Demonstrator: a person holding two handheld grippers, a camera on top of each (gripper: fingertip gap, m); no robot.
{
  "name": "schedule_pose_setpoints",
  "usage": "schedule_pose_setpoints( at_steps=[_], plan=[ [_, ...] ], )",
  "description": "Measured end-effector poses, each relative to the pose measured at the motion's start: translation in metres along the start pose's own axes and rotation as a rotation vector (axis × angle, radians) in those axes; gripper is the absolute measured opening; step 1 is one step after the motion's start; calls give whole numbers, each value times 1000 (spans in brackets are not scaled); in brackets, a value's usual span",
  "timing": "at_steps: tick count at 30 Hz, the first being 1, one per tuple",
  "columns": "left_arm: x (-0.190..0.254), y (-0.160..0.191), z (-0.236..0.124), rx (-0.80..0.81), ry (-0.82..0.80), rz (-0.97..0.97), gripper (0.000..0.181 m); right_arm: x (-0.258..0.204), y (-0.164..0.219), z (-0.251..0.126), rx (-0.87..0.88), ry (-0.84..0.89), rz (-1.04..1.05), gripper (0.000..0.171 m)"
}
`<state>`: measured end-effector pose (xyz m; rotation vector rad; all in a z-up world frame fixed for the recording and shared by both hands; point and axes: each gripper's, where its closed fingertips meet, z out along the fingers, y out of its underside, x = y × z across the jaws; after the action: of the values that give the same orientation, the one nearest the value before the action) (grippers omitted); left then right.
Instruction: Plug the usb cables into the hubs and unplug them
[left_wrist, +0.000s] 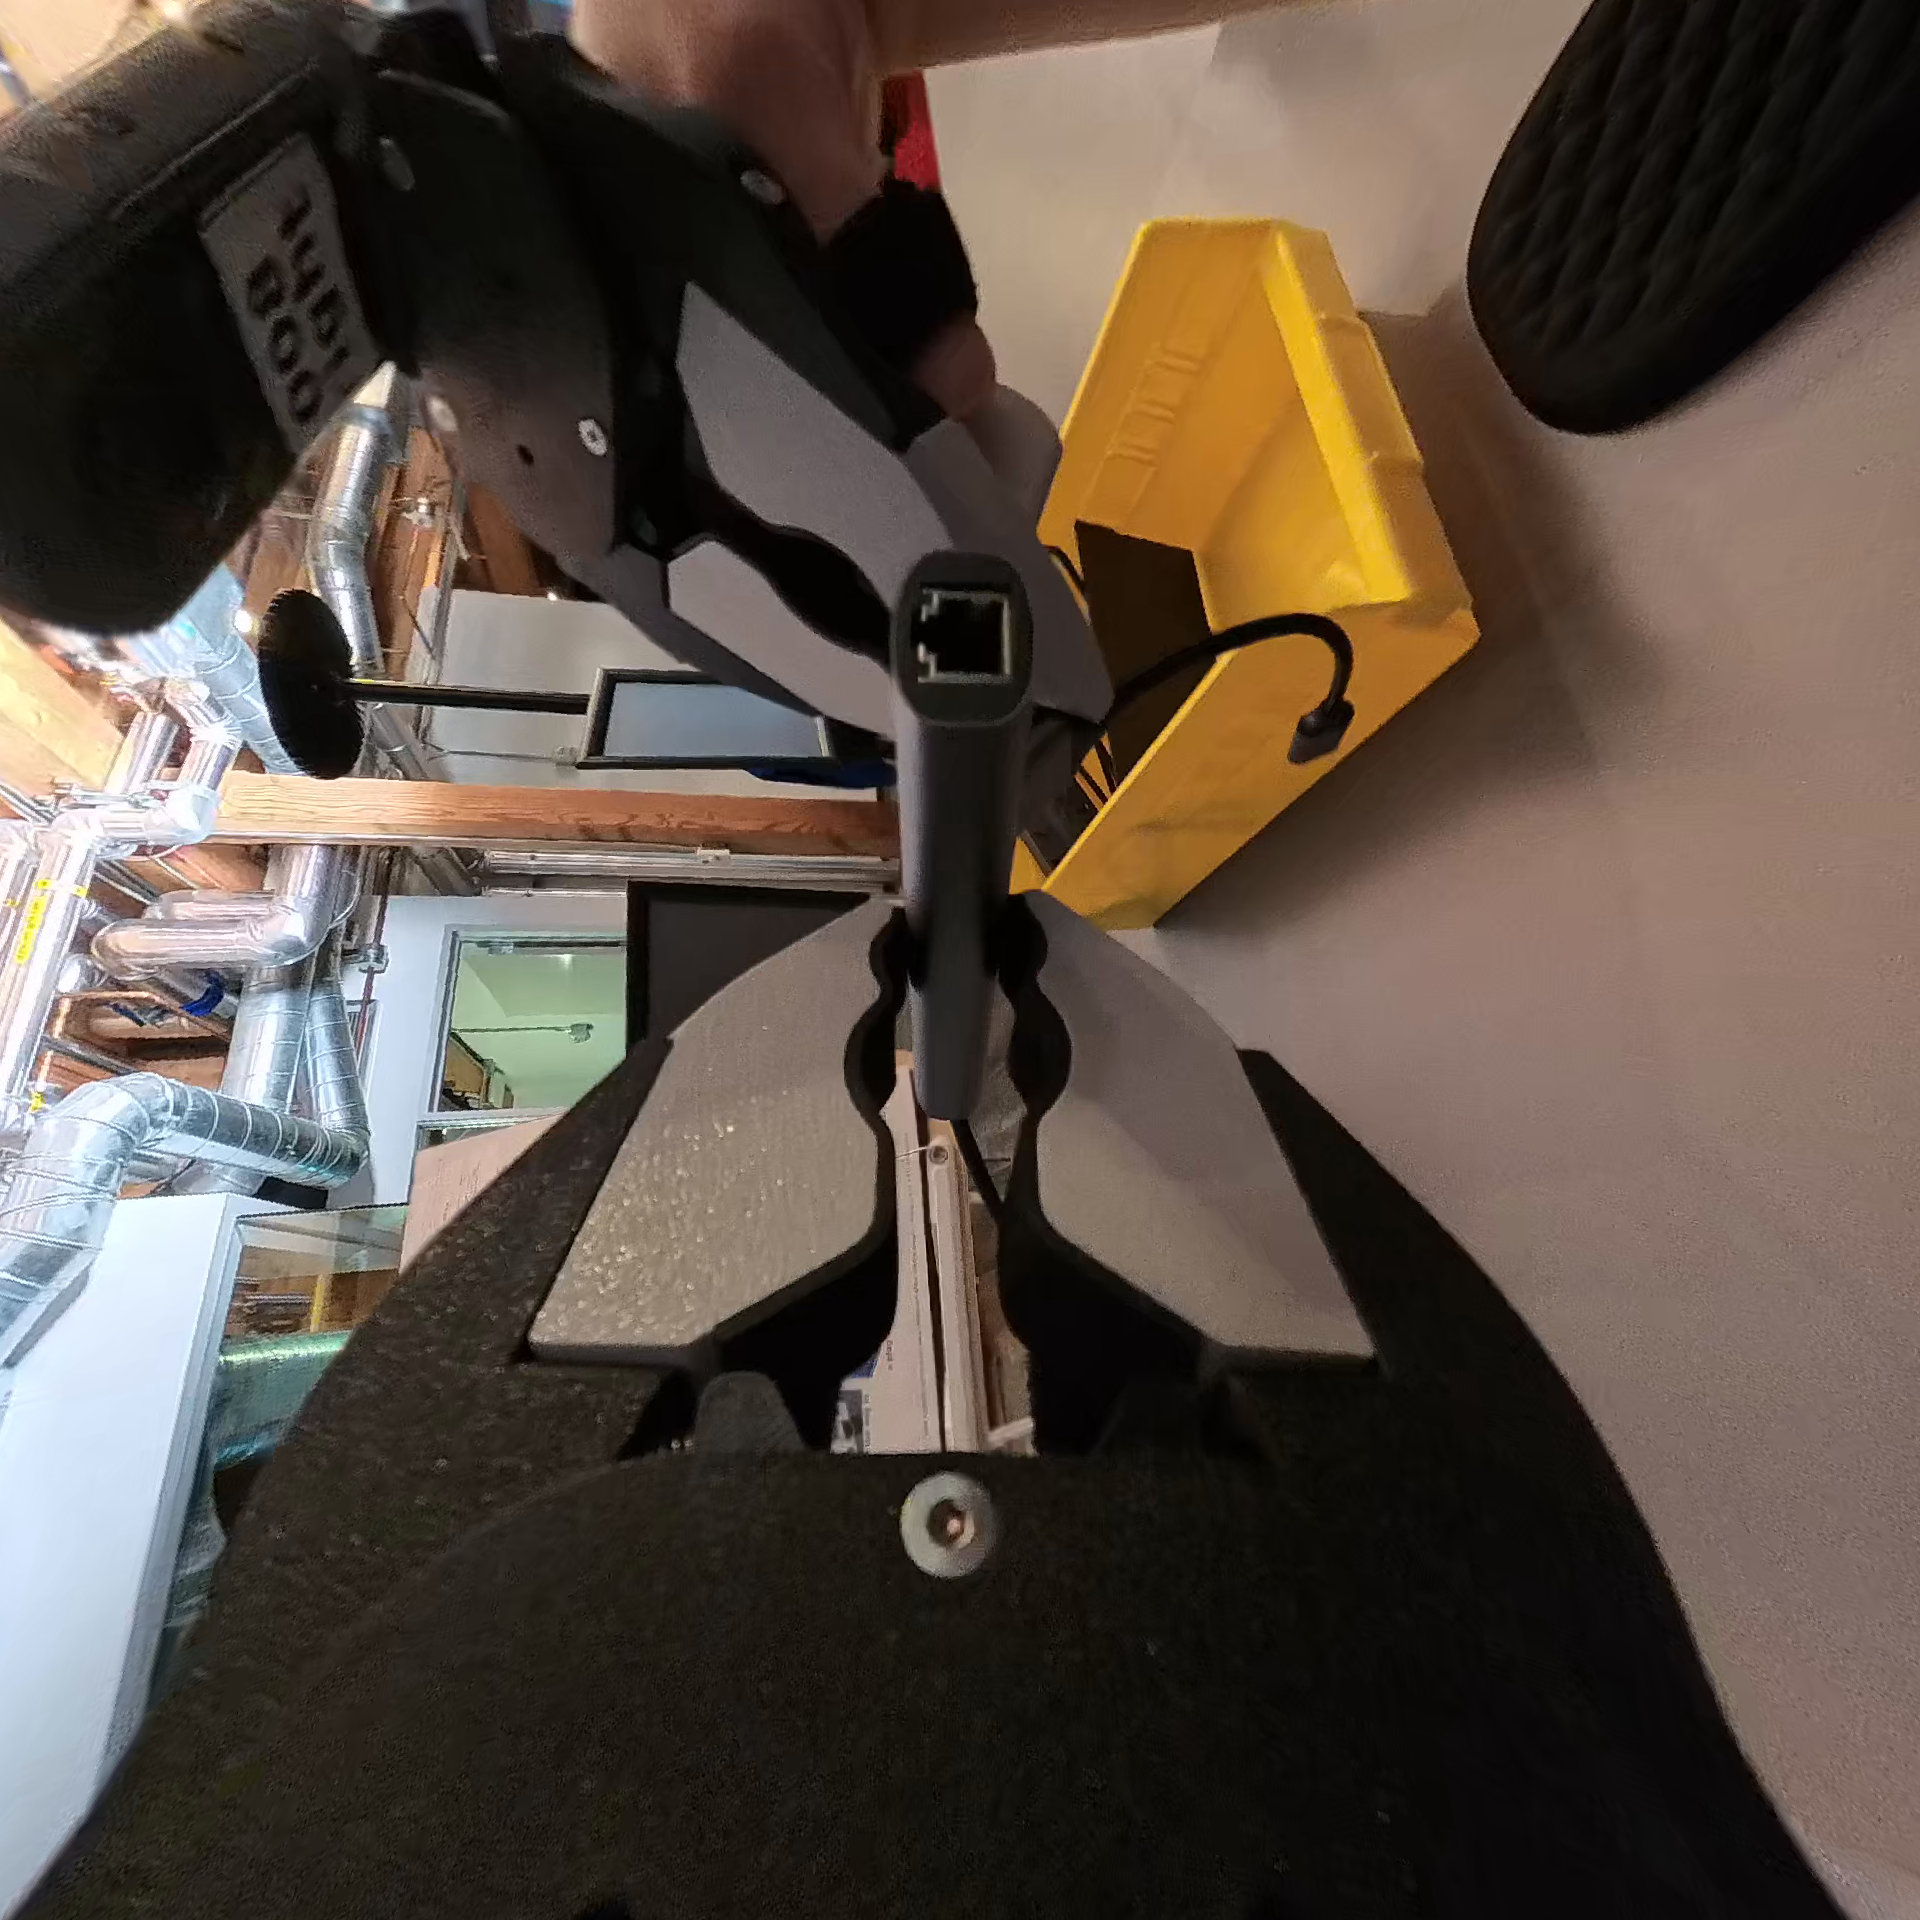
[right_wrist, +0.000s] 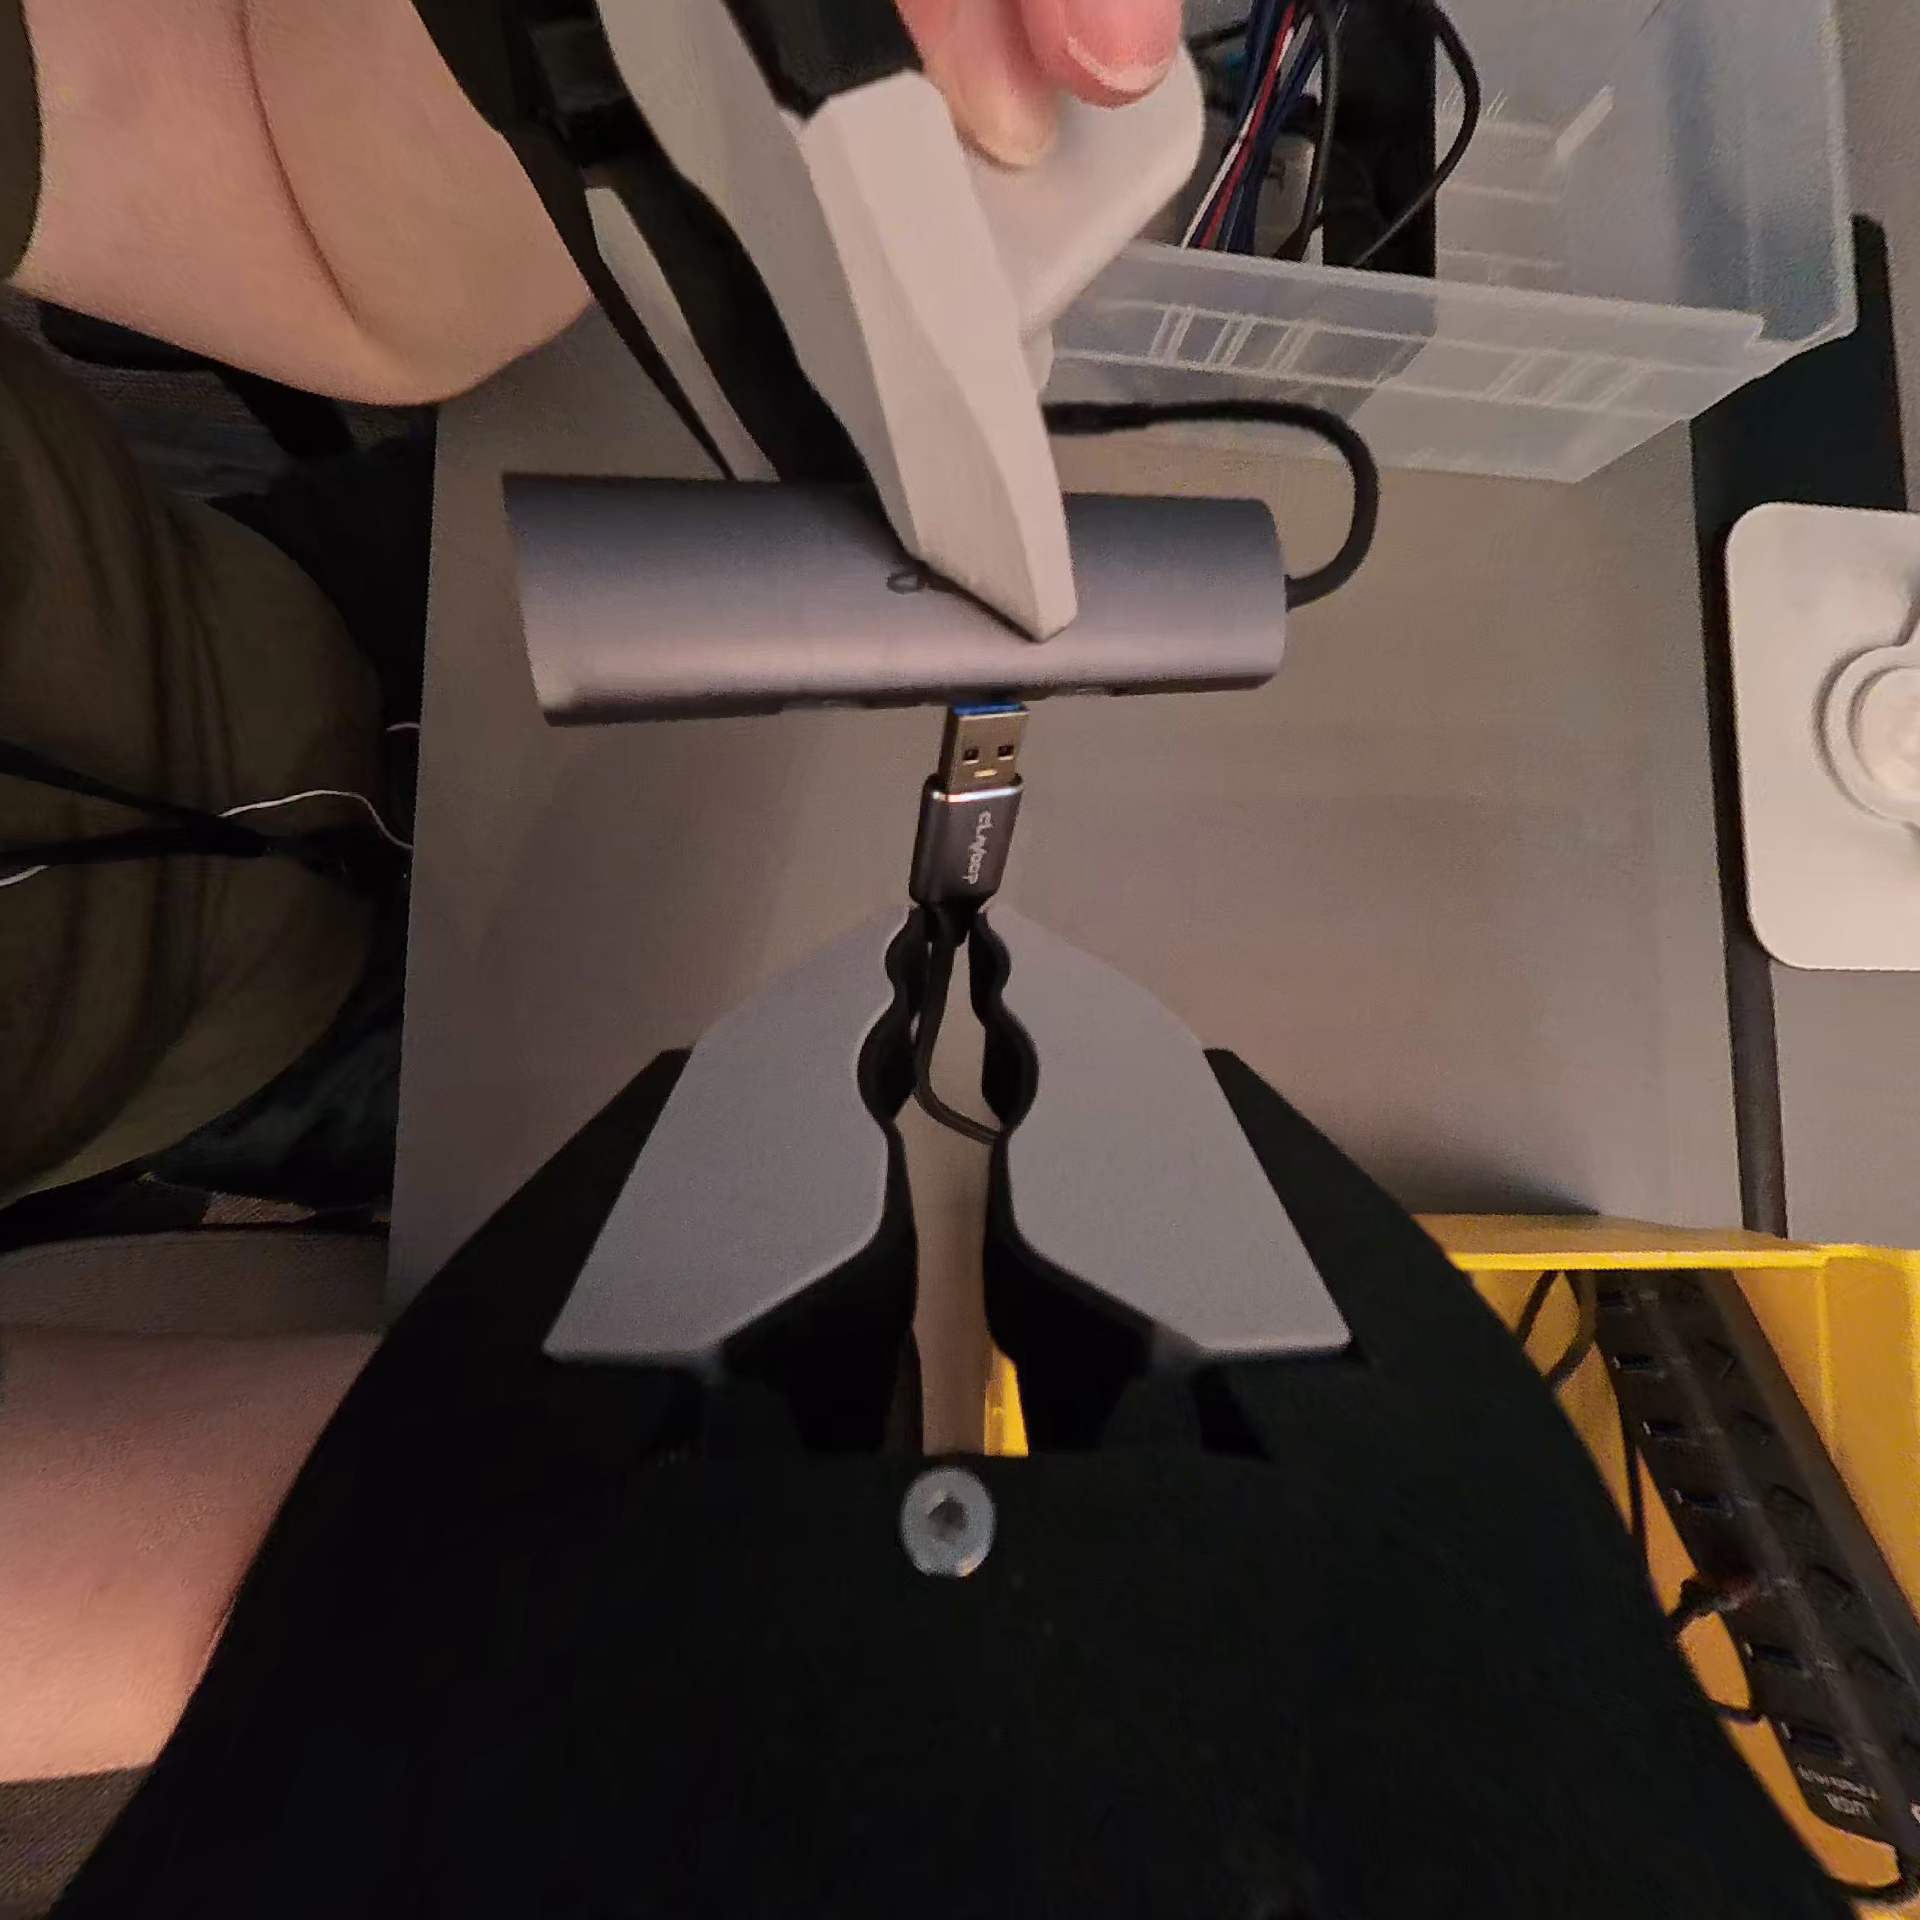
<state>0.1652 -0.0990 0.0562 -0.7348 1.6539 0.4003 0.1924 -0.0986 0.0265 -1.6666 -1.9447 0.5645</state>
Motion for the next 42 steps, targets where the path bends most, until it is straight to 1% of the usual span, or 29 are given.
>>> schedule_pose_setpoints(
  at_steps=[4, 13, 22, 29, 38, 42],
  plan=[
    [7, -3, 6, -13, 25, 23, 17, -1, 10, 5, -59, -10, 2, 7],
    [7, 6, 2, -34, 39, -3, 17, 6, 6, 9, -58, 17, -6, 8],
    [12, 8, 2, -45, 77, -7, 17, 1, 7, 15, -105, 28, -30, 8],
    [19, 6, 5, -47, 109, 0, 17, 3, 12, 17, -134, 29, -23, 8],
    [32, 9, 12, -95, 169, 39, 17, 1, 23, 24, -217, 19, -28, 8],
    [35, 9, 13, -92, 184, 40, 17, -2, 25, 27, -238, 7, -42, 8]
  ],
)
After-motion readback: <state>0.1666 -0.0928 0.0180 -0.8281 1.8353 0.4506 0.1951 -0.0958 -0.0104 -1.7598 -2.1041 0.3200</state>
